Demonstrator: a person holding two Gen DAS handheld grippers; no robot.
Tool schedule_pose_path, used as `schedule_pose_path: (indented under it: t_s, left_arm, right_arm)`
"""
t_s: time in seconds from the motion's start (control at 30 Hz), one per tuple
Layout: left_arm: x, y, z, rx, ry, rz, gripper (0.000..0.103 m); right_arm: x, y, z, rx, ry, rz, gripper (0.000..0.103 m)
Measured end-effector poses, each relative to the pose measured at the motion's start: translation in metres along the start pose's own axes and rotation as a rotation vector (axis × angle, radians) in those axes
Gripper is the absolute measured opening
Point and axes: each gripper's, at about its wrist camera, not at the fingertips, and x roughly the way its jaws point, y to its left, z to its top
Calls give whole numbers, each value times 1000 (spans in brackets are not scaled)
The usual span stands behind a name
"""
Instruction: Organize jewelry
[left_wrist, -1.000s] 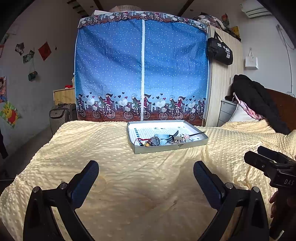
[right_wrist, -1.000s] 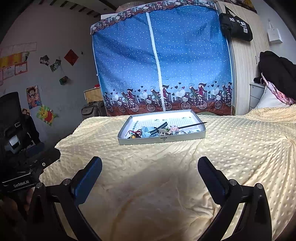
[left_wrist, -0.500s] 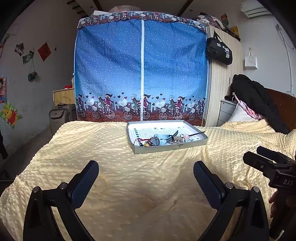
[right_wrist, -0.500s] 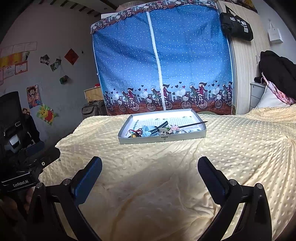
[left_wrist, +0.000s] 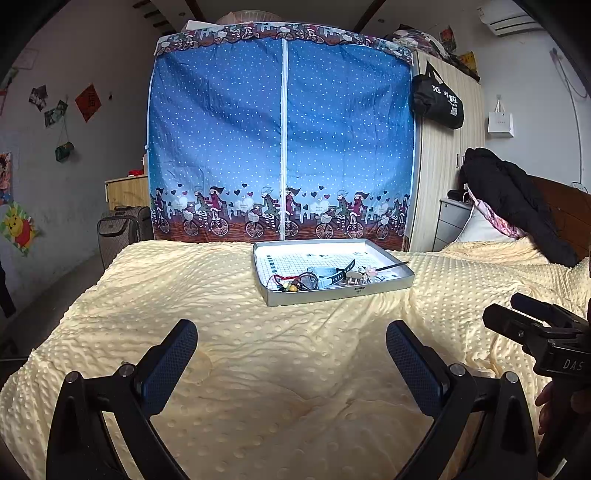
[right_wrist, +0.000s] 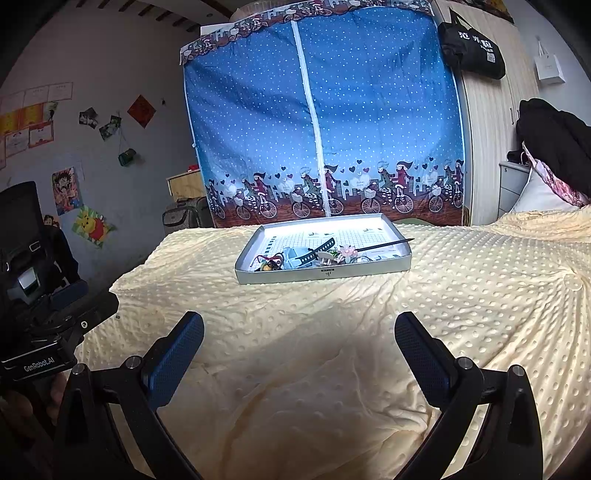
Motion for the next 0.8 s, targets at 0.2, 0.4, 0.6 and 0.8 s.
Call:
schedule_pose_path:
  t_s: [0.2, 0.4, 0.6, 0.8]
  left_arm:
    - [0, 0, 0, 1, -1, -1, 103]
    - [0, 0, 0, 3, 0, 0, 103]
    - [0, -1, 0, 2, 0, 1, 103]
    - [-1, -1, 0, 3, 0, 1, 103]
  right_arm:
    - [2, -1, -2, 5, 5, -3, 101]
    - [3, 0, -3, 5, 9, -4, 101]
    - [4, 0, -5, 9, 12, -6, 101]
    - [6, 0, -8, 14, 19, -7, 101]
